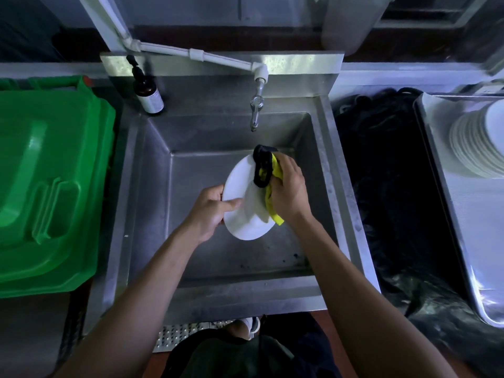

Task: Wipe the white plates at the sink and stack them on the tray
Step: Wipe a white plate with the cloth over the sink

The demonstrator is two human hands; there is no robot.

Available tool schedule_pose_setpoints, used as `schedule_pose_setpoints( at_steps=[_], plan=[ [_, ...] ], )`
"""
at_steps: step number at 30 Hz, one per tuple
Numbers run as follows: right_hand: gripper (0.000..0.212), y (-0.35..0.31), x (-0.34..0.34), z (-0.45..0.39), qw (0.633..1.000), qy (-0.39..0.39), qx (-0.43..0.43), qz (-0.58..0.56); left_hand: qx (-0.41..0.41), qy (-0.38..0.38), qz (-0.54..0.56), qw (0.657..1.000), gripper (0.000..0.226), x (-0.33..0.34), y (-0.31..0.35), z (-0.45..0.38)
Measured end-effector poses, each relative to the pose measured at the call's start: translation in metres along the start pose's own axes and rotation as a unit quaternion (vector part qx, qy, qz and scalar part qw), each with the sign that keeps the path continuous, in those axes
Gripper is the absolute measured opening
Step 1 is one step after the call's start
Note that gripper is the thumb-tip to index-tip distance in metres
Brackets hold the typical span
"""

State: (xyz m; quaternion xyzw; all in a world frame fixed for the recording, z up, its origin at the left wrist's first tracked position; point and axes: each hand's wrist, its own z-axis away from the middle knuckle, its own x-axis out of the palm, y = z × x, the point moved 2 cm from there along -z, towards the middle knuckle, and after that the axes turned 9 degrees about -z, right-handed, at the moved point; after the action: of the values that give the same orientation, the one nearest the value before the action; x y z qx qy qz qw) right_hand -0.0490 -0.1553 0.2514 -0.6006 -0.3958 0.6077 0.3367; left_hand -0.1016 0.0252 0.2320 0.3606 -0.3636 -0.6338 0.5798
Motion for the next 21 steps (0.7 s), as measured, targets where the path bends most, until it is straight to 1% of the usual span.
schedule_pose_setpoints(
  at_steps=[3, 7, 9, 12, 15, 16, 18, 19, 20, 21],
  plan=[
    [0.059, -0.007, -0.007, 0.002, 1.0, -0.012, -0.02, 0.007, 0.029, -0.003, -0.036, 0.999, 0.027, 0.009, 0.01, -0.005],
    [0.062, -0.01, -0.02, 0.006, 0.999, -0.023, -0.035, 0.028, 0.041, 0.001, -0.082, 0.996, 0.016, 0.021, 0.02, -0.015],
    [0.063, -0.009, -0.033, 0.009, 0.999, -0.01, -0.033, 0.025, 0.05, -0.002, -0.102, 0.994, 0.016, 0.032, 0.027, -0.018],
    [0.062, -0.005, -0.06, 0.012, 0.999, 0.027, -0.031, 0.026, 0.102, 0.013, -0.167, 0.981, 0.011, 0.051, 0.047, -0.024],
    [0.061, 0.0, -0.094, 0.015, 0.997, 0.063, -0.027, 0.025, 0.168, 0.012, -0.259, 0.951, 0.007, 0.071, 0.074, -0.03],
    [0.061, 0.002, -0.107, 0.016, 0.997, 0.075, -0.023, 0.026, 0.199, 0.017, -0.289, 0.936, 0.012, 0.08, 0.083, -0.032],
    [0.062, 0.009, -0.134, 0.017, 0.994, 0.098, -0.014, 0.035, 0.257, 0.035, -0.343, 0.903, 0.034, 0.098, 0.1, -0.036],
    [0.062, 0.013, -0.148, 0.018, 0.993, 0.11, -0.009, 0.04, 0.276, 0.036, -0.361, 0.89, 0.039, 0.108, 0.109, -0.039],
    [0.062, 0.017, -0.162, 0.019, 0.991, 0.122, -0.006, 0.046, 0.294, 0.033, -0.38, 0.877, 0.038, 0.119, 0.117, -0.042],
    [0.062, 0.022, -0.176, 0.02, 0.99, 0.133, -0.005, 0.054, 0.309, 0.024, -0.401, 0.862, 0.032, 0.131, 0.125, -0.045]
  ],
)
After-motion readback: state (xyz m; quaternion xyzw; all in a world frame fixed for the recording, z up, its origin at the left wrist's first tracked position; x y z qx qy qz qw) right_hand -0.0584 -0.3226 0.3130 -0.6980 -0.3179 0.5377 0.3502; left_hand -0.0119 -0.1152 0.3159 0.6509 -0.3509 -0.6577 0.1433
